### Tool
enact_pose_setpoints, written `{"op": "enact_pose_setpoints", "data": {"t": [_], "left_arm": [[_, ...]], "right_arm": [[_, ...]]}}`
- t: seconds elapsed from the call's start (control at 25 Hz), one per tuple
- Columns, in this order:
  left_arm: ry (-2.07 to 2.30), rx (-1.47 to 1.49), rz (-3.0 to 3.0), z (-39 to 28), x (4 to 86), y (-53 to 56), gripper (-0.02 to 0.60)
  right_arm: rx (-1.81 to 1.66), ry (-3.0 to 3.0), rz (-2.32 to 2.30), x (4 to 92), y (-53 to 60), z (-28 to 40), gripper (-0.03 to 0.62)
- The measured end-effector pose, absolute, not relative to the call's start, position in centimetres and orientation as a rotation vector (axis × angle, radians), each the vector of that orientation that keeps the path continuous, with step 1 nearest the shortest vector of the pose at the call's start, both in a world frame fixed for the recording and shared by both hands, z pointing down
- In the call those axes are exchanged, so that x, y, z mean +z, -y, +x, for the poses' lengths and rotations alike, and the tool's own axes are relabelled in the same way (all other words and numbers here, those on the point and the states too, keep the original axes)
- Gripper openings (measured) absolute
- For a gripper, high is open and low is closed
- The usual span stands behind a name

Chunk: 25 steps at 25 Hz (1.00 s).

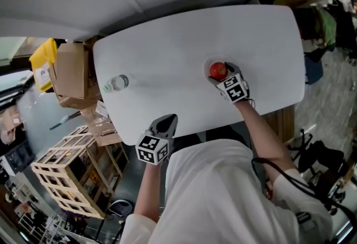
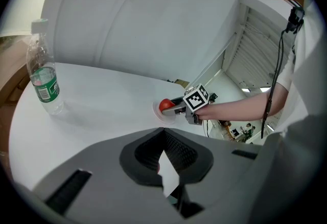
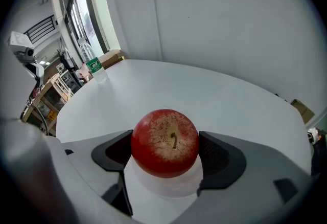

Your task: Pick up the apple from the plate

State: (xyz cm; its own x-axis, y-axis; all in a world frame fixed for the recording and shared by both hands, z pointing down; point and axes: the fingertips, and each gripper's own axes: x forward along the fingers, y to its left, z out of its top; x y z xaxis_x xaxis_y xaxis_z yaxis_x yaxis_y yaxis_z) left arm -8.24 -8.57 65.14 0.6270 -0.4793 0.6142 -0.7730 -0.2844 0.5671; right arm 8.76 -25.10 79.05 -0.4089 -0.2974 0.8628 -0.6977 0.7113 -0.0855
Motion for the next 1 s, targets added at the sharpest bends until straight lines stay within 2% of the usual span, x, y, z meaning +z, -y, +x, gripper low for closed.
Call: {"op": "enact_pose_setpoints", "data": {"t": [1.0], "left_arm": [[0.864,0.404,2.158,-9.2,62.5,8.4,0.002]], "right_arm": [[0.507,2.099,1.113,65.5,23.7,12.2,0.385]]}}
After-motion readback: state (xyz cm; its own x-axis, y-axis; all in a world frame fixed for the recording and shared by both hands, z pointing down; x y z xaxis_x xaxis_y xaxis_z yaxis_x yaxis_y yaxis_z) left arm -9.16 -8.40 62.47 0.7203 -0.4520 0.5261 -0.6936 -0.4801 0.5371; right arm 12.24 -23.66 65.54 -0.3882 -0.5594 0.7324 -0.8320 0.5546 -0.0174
